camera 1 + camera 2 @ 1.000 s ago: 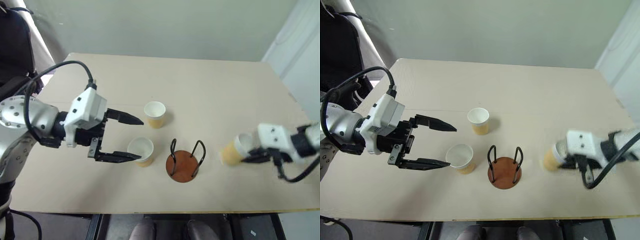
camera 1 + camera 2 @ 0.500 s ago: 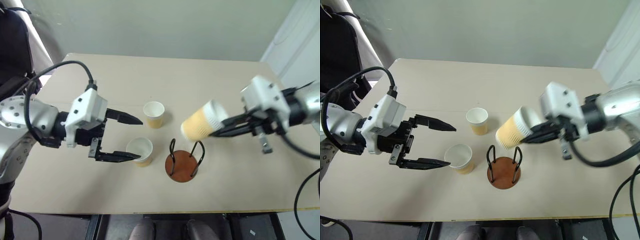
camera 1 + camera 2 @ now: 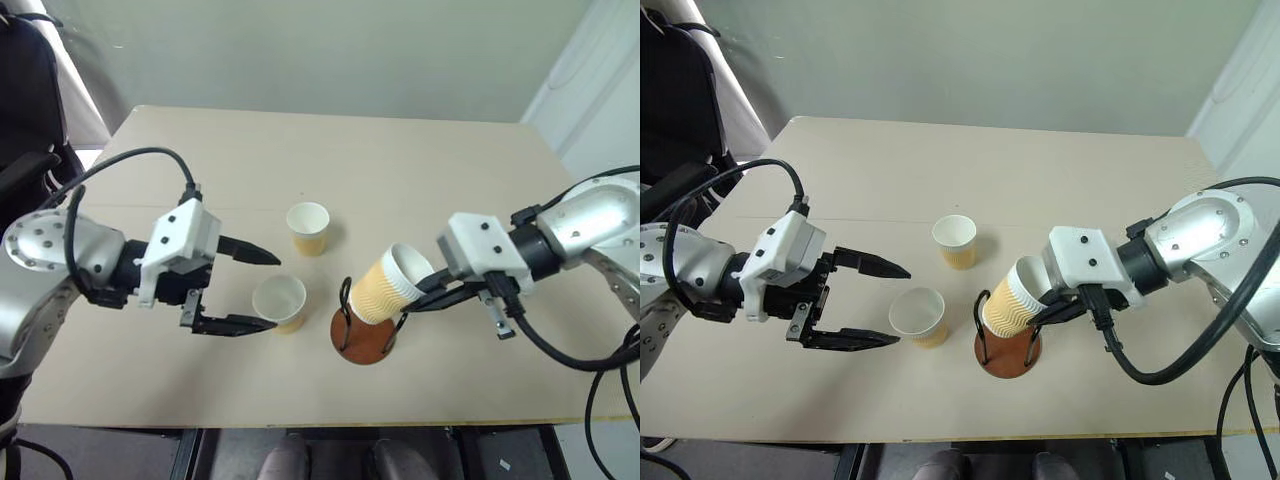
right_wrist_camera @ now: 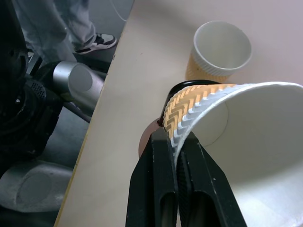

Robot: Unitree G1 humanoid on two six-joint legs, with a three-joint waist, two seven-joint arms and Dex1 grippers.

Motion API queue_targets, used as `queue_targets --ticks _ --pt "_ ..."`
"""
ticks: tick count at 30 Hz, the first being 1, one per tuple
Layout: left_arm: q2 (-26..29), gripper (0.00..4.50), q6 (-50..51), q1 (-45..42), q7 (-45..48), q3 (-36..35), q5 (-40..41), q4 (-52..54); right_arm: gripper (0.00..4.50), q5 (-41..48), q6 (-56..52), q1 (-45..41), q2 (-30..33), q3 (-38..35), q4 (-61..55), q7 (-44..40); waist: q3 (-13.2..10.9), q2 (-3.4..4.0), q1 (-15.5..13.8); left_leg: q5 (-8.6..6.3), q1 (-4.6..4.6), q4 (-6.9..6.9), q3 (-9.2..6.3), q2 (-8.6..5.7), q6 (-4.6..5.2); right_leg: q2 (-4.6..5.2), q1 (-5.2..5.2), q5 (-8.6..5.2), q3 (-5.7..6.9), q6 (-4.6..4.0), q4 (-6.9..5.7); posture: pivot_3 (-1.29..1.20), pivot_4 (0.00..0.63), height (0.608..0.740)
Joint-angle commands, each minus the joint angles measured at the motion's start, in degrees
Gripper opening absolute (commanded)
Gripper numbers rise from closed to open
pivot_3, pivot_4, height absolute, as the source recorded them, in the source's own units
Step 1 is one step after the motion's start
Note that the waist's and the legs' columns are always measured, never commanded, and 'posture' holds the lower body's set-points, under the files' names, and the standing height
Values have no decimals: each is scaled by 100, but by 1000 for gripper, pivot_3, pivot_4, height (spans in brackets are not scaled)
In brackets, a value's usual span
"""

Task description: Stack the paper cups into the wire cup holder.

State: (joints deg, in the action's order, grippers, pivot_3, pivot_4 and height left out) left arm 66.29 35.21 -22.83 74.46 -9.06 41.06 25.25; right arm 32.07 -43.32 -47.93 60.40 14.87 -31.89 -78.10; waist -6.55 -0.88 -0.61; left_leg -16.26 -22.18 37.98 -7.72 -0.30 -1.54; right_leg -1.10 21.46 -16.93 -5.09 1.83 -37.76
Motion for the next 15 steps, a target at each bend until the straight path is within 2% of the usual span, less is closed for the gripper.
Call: queue_targets --ticks 1,8,11,15 --pt "88 4500 -20 55 -73 -303 33 218 40 -363 344 -20 -1 66 32 -51 0 0 0 0 0 0 0 0 0 0 0 0 0 0 -1 0 150 740" --pt "100 4500 -2 105 -128 -352 50 262 40 -498 416 -26 -78 102 82 -128 0 0 -1 0 0 -1 0 0 0 0 0 0 0 0 0 0 150 740" --pt "107 4500 -14 122 -133 -365 41 254 940 -518 409 -24 -90 101 75 -152 0 0 -1 0 -1 -1 0 0 0 0 0 0 0 0 0 0 150 740" --pt "122 4500 -38 109 -109 -356 30 234 2385 -558 385 -45 -129 89 64 -134 0 0 -1 0 -1 -1 0 0 0 0 0 0 0 -1 0 0 150 740"
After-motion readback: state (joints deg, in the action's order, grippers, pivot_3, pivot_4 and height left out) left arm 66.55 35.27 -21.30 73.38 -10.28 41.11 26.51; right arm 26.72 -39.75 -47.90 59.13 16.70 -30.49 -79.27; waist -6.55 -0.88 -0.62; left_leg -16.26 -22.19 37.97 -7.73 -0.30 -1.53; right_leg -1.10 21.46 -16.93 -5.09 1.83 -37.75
